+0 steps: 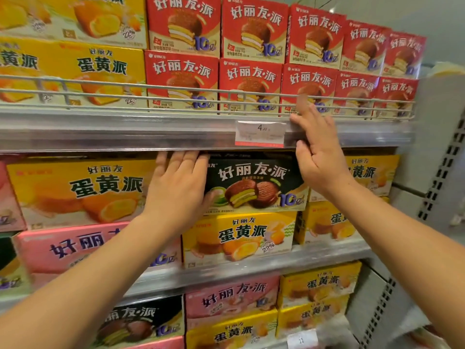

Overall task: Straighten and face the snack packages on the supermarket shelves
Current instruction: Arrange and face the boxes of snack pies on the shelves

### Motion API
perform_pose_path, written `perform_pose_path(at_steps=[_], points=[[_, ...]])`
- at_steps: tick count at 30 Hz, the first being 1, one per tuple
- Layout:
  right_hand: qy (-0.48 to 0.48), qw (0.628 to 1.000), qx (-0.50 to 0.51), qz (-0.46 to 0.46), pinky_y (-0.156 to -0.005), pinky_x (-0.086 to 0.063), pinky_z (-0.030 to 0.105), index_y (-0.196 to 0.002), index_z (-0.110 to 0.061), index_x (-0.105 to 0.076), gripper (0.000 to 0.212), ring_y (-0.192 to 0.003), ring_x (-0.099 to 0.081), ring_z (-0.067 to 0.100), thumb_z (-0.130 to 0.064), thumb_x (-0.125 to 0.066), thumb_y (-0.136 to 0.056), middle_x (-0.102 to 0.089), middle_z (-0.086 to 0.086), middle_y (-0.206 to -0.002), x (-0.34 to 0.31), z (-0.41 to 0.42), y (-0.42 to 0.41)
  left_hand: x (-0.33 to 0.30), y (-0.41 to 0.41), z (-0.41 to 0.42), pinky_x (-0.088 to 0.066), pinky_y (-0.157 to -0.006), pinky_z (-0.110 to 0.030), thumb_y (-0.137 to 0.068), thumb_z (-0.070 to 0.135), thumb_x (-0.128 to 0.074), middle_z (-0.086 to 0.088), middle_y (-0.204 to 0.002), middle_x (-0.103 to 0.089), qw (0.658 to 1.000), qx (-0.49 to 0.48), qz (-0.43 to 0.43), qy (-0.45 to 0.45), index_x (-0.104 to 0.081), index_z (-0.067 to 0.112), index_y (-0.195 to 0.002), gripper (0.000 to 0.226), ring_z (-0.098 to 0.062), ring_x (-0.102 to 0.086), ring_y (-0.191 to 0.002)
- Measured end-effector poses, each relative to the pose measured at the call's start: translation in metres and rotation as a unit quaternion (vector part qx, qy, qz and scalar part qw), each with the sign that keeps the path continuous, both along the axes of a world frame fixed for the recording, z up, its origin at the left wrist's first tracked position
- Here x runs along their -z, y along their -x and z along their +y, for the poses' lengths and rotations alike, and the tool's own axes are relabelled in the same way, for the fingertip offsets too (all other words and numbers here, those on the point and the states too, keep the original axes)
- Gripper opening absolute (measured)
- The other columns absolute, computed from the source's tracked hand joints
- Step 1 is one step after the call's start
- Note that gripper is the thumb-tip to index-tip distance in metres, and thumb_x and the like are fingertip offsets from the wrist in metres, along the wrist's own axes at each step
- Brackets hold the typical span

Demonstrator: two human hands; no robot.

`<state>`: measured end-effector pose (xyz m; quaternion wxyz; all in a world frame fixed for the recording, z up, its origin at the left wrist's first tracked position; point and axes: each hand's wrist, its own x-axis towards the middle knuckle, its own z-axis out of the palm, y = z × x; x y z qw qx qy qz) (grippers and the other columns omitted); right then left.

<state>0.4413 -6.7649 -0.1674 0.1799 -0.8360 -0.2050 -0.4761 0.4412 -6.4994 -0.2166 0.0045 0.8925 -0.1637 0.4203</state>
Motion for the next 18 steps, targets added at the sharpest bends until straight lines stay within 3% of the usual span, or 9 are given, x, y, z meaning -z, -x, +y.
perform_pose_path(at_steps=[3, 7, 11, 13, 16, 18], points=[[0.002, 1.000, 0.004, 0.003, -0.120, 0.002, 0.031, -0.140, -0.009, -0.043, 0.053, -0.143, -0.012, 0.007, -0.011, -0.041, -0.087, -0.030, 0.006, -0.156, 0.001, 0.000, 0.002, -0.001, 0.003, -0.001, -0.028, -0.109, -0.058, -0.074, 0.050, -0.076, -0.015, -0.120, -0.062, 1.000, 0.019, 0.002, 0.019, -0.056, 0.009, -0.118, 0.064, -0.040, -0.054, -0.117], [0.011, 0.999, 0.003, 0.030, -0.121, 0.004, 0.033, -0.148, -0.012, -0.033, 0.055, -0.147, -0.004, 0.008, -0.022, -0.038, -0.094, -0.017, -0.001, -0.161, 0.003, -0.002, 0.004, 0.000, 0.008, 0.002, -0.023, -0.107, -0.046, -0.066, 0.042, -0.086, -0.012, -0.110, -0.067, 0.997, 0.053, -0.032, 0.036, -0.059, 0.009, -0.106, 0.059, -0.035, -0.060, -0.110], [-0.074, 0.995, -0.053, 0.031, -0.120, -0.015, 0.041, -0.149, -0.029, -0.025, 0.062, -0.148, -0.008, 0.011, -0.041, -0.048, -0.092, -0.013, -0.010, -0.160, 0.042, -0.009, 0.023, 0.011, 0.014, 0.004, -0.024, -0.106, -0.045, -0.064, 0.036, -0.085, -0.018, -0.120, -0.064, 0.993, 0.091, -0.071, 0.033, -0.058, 0.005, -0.110, 0.062, -0.040, -0.057, -0.116], [-0.144, 0.987, -0.066, 0.035, -0.116, -0.023, 0.028, -0.146, -0.036, -0.021, 0.074, -0.145, -0.016, 0.006, -0.049, -0.058, -0.084, -0.016, -0.015, -0.156, 0.067, -0.014, 0.035, 0.018, 0.016, 0.004, -0.027, -0.106, -0.049, -0.066, 0.032, -0.085, -0.020, -0.125, -0.060, 0.990, 0.106, -0.087, 0.036, -0.052, 0.007, -0.118, 0.066, -0.042, -0.050, -0.123], [-0.250, 0.950, -0.130, 0.133, -0.095, -0.030, -0.001, -0.144, -0.045, -0.017, 0.093, -0.128, -0.031, -0.018, -0.054, -0.076, -0.072, -0.029, -0.039, -0.138, 0.084, -0.015, 0.045, 0.022, 0.021, 0.004, -0.035, -0.101, -0.060, -0.063, 0.023, -0.090, -0.023, -0.122, -0.059, 0.988, 0.115, -0.091, 0.039, -0.056, 0.006, -0.120, 0.069, -0.047, -0.047, -0.124], [-0.262, 0.939, -0.149, 0.163, -0.087, -0.036, -0.003, -0.138, -0.052, -0.020, 0.094, -0.115, -0.042, -0.020, -0.049, -0.080, -0.066, -0.039, -0.049, -0.121, 0.085, -0.016, 0.044, 0.022, 0.028, 0.003, -0.039, -0.097, -0.065, -0.061, 0.018, -0.091, -0.025, -0.116, -0.062, 0.986, 0.122, -0.104, 0.043, -0.065, 0.002, -0.112, 0.060, -0.051, -0.048, -0.123]])
